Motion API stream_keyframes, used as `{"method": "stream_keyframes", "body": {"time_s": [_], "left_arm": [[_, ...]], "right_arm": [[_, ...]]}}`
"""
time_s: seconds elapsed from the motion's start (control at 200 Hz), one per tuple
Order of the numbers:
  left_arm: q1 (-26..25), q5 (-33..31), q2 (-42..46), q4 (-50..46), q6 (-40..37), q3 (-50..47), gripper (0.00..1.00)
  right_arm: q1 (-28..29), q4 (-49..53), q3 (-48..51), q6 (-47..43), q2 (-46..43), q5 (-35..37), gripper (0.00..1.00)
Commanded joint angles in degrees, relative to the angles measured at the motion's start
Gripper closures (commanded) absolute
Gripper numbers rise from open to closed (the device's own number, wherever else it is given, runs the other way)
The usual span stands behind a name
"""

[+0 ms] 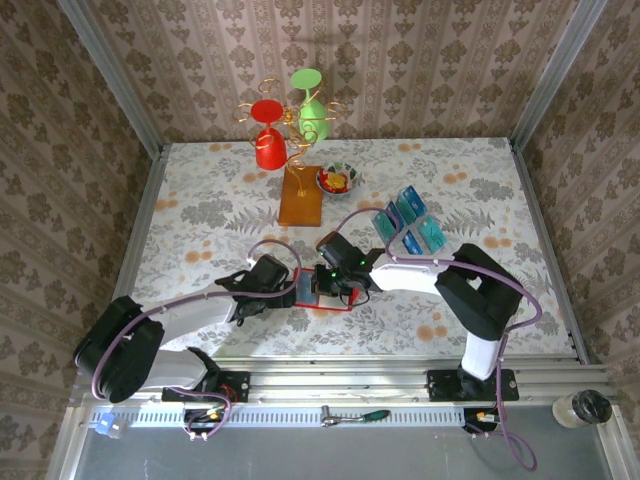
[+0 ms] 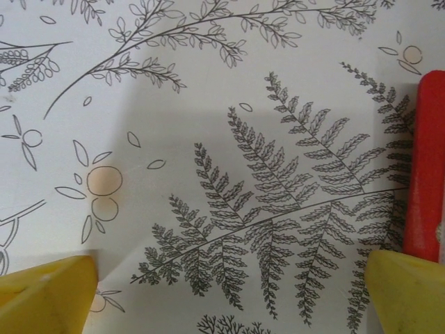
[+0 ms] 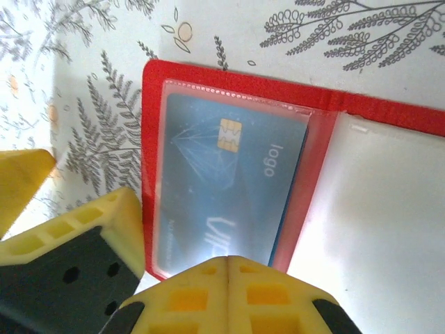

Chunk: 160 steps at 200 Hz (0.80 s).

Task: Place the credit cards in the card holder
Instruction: Insert the credit card into the card slot.

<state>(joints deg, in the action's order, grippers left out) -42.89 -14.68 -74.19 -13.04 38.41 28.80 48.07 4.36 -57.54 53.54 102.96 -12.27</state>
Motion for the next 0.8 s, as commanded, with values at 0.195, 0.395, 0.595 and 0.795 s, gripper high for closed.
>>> {"method": "stream_keyframes", "body": {"time_s": [0.195, 0.395, 0.595, 0.795], "left_arm": [[4.0, 1.3, 1.9, -5.2, -0.5, 3.9, 0.00], [7.2, 2.8, 3.2, -7.2, -2.7, 5.8, 0.00], [7.2, 4.3, 6.2, -7.9, -2.7, 6.3, 0.00], [4.8, 5.2, 9.6, -10.0, -1.7, 7.4, 0.00]], "right_arm": [[3.2, -3.9, 5.1, 8.3, -4.7, 2.2, 0.88], [6.6, 2.0, 10.2, 7.1, -13.6, 7.6, 0.76], [4.6, 10.3, 15.1, 3.7, -25.9, 12.8, 0.61], [-1.3, 12.7, 14.7, -2.1, -28.1, 10.7, 0.60]]}}
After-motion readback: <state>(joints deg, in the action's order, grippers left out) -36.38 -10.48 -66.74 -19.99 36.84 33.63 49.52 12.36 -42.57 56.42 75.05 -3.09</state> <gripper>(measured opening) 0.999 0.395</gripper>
